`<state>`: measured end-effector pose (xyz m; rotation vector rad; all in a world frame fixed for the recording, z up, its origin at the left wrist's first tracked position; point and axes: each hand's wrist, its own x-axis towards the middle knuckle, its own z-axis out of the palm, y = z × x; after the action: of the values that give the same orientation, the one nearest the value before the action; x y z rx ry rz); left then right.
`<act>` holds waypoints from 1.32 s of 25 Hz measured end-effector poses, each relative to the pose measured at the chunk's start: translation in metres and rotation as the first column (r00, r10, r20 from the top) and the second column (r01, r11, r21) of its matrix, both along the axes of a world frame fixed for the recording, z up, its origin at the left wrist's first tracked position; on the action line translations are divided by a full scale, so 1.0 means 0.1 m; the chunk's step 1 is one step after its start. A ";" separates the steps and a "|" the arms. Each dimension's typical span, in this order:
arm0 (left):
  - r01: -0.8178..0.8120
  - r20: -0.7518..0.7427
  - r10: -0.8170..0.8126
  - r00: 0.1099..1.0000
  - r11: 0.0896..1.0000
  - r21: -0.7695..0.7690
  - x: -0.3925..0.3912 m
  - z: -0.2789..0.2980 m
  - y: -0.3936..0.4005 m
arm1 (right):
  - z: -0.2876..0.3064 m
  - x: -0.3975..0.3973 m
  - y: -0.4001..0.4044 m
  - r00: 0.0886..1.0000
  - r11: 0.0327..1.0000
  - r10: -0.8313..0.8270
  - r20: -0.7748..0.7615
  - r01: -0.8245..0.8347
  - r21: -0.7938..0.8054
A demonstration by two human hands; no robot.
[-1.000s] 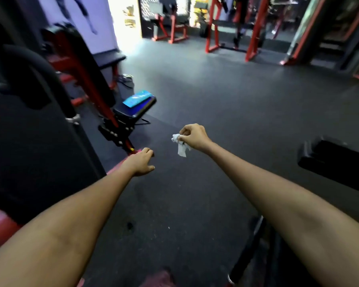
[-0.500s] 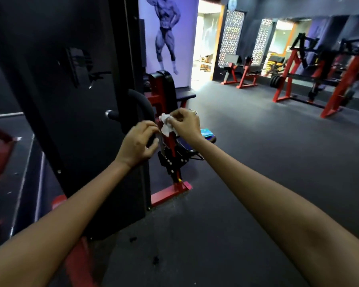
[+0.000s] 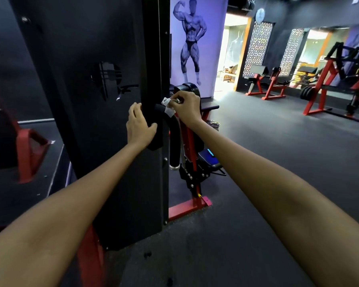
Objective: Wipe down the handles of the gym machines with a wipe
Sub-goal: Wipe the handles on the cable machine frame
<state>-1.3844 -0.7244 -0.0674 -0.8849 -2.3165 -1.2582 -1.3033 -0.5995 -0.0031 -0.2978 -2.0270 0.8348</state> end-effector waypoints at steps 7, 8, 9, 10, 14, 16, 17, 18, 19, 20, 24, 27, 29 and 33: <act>-0.007 0.168 -0.043 0.985 0.958 0.288 -0.29 0.28 0.41 | -0.22 -0.25 0.27 0.982 0.957 0.163 0.098 -0.181 0.224; 0.001 0.193 -0.069 0.979 0.944 0.329 -0.34 0.29 0.47 | -0.21 -0.27 0.32 0.971 0.936 0.211 0.114 -0.234 0.263; 0.013 0.219 -0.102 0.970 0.928 0.372 -0.39 0.28 0.52 | -0.20 -0.29 0.37 0.958 0.911 0.257 0.126 -0.283 0.300; 0.024 0.241 -0.132 0.961 0.913 0.406 -0.44 0.27 0.56 | -0.20 -0.30 0.41 0.949 0.890 0.289 0.130 -0.316 0.328; 0.057 0.278 -0.193 0.941 0.900 0.433 -0.56 0.21 0.58 | -0.36 -0.23 0.49 0.951 0.871 0.307 0.039 -0.297 0.393; 0.062 0.304 -0.214 0.928 0.896 0.440 -0.58 0.18 0.58 | -0.44 -0.04 0.54 0.943 0.840 0.322 0.081 -0.324 0.434; 0.055 0.315 -0.214 0.925 0.894 0.445 -0.59 0.17 0.59 | -0.40 0.02 0.57 0.931 0.827 0.343 0.128 -0.364 0.429; 0.045 0.327 -0.213 0.921 0.889 0.455 -0.61 0.15 0.60 | -0.31 0.00 0.58 0.926 0.829 0.349 0.145 -0.377 0.412; 0.032 0.347 -0.218 0.912 0.882 0.470 -0.62 0.14 0.62 | -0.19 -0.07 0.58 0.931 0.840 0.345 0.122 -0.364 0.403; 0.021 0.377 -0.230 0.897 0.874 0.485 -0.62 0.13 0.62 | -0.08 -0.22 0.56 0.938 0.851 0.333 0.098 -0.343 0.398; 0.003 0.421 -0.246 0.873 0.866 0.500 -0.61 0.12 0.61 | -0.19 -0.56 0.40 0.941 0.834 0.272 0.199 -0.334 0.439; 0.023 0.395 -0.245 0.885 0.872 0.489 -0.66 0.09 0.57 | -0.43 -0.19 0.47 0.936 0.830 0.341 0.083 -0.341 0.442; 0.043 0.390 -0.252 0.886 0.881 0.471 -0.70 0.05 0.52 | -0.30 -0.10 0.50 0.935 0.834 0.351 0.050 -0.336 0.438; 0.094 0.434 -0.312 0.846 0.886 0.454 -0.74 -0.04 0.44 | 0.06 -0.50 0.33 0.957 0.909 0.227 0.181 -0.275 0.312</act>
<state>-1.4586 -0.6806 -0.0718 -0.7330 -2.1851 -2.2027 -1.3529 -0.5668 0.0028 0.1044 -2.3312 0.6173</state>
